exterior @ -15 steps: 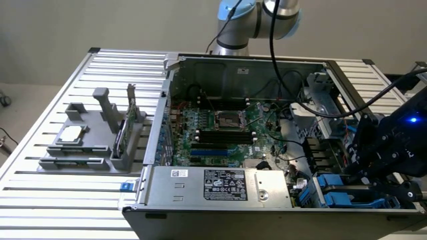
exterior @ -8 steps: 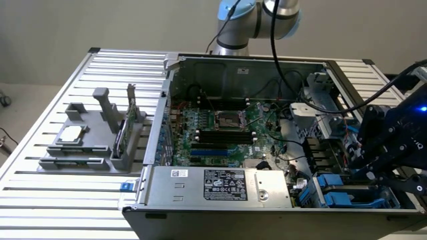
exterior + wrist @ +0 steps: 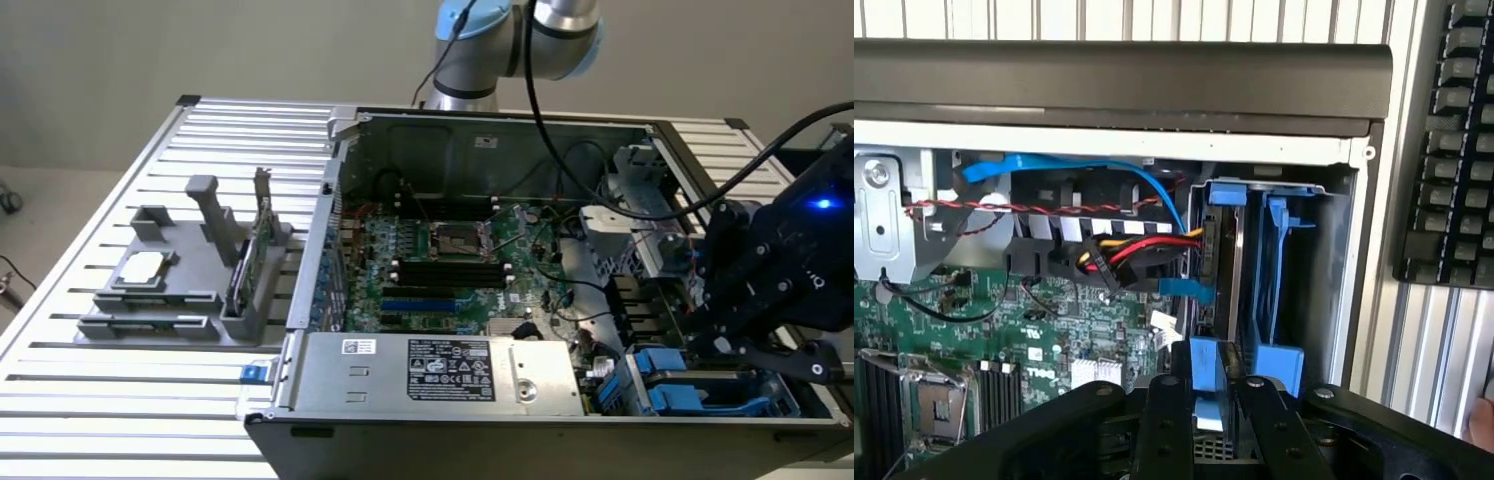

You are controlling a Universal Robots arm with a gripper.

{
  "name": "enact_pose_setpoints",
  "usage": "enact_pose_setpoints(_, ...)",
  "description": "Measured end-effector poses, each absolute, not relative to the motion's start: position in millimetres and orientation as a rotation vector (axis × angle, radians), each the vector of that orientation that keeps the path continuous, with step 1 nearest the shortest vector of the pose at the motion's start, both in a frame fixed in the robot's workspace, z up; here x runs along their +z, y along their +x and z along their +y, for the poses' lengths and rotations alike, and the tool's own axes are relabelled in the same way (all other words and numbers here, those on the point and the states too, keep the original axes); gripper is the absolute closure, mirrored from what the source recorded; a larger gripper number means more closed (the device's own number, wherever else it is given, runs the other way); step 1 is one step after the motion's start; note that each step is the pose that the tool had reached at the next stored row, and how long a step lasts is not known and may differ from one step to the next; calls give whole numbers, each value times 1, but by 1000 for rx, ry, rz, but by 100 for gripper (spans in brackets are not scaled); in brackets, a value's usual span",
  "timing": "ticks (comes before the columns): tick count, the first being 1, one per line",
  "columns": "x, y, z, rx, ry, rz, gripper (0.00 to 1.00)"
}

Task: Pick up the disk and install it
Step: 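Insert the second disk wire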

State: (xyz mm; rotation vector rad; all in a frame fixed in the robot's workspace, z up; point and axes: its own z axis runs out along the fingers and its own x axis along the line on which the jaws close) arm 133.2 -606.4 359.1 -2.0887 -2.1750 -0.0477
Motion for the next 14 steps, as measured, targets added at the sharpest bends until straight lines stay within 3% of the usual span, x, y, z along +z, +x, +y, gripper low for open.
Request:
enact_pose_setpoints(2, 361, 129, -606, -48, -2089, -2175, 78)
enact_pose_setpoints(5, 362, 123, -606, -50, -2089, -2176, 89)
enact_pose_setpoints(14, 362, 123, -606, -54, -2089, -2176, 89)
